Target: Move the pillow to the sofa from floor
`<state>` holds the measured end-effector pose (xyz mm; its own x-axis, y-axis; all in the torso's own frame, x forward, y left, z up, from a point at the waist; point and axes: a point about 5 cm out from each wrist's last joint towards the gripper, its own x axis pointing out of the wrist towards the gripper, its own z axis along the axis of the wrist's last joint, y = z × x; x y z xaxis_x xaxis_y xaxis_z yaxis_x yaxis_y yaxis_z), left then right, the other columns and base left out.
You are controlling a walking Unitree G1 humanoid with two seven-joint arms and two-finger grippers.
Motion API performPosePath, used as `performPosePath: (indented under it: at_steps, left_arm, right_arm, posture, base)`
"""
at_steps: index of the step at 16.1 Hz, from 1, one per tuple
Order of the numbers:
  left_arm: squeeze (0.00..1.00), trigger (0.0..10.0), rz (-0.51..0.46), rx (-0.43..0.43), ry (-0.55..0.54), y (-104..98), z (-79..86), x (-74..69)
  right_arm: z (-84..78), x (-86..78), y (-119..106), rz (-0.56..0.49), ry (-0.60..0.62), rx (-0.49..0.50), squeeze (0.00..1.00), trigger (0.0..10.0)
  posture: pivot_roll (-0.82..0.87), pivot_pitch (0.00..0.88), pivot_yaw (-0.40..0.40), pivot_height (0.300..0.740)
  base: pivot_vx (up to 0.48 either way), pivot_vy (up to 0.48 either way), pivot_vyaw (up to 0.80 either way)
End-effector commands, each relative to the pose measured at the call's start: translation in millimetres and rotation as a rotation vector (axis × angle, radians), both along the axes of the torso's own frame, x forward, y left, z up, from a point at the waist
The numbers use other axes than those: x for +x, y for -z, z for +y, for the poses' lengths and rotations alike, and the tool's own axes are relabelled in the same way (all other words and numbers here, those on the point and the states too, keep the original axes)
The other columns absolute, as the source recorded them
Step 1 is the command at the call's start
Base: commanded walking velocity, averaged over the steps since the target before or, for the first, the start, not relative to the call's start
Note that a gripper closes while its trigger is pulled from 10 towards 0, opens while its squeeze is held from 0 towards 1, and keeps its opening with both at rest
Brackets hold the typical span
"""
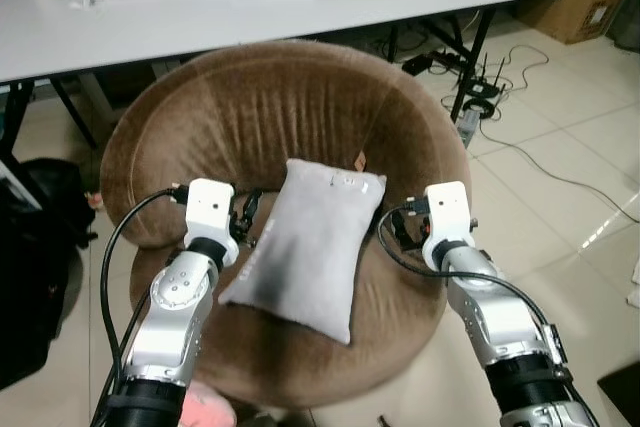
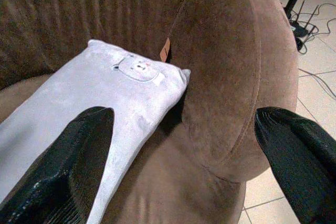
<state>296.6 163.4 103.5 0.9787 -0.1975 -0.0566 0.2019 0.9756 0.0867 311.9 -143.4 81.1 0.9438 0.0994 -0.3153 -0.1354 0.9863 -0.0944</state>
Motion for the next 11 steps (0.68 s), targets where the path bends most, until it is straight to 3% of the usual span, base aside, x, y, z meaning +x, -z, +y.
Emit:
performPosePath:
  at_steps: [1, 11]
  left_arm:
    - [0.00, 10.0, -0.001, 0.008, -0.003, -2.0, 0.2, -0.2]
    - [0.00, 10.0, 0.006, 0.019, 0.014, -3.2, -1.1, 2.2]
  right_arm:
    - [-1.7, 1.4, 0.3, 0.001, 0.003, -0.001, 0.00, 10.0]
    - [-1.4, 3.1, 2.2, 0.003, 0.014, 0.001, 0.00, 10.0]
  posture:
    - [0.05, 0.000, 0.027, 0.740]
    - [0.04, 0.000, 0.039, 0.740]
  base:
    - [-0.307, 0.000, 0.00]
    - [-0.307, 0.000, 0.00]
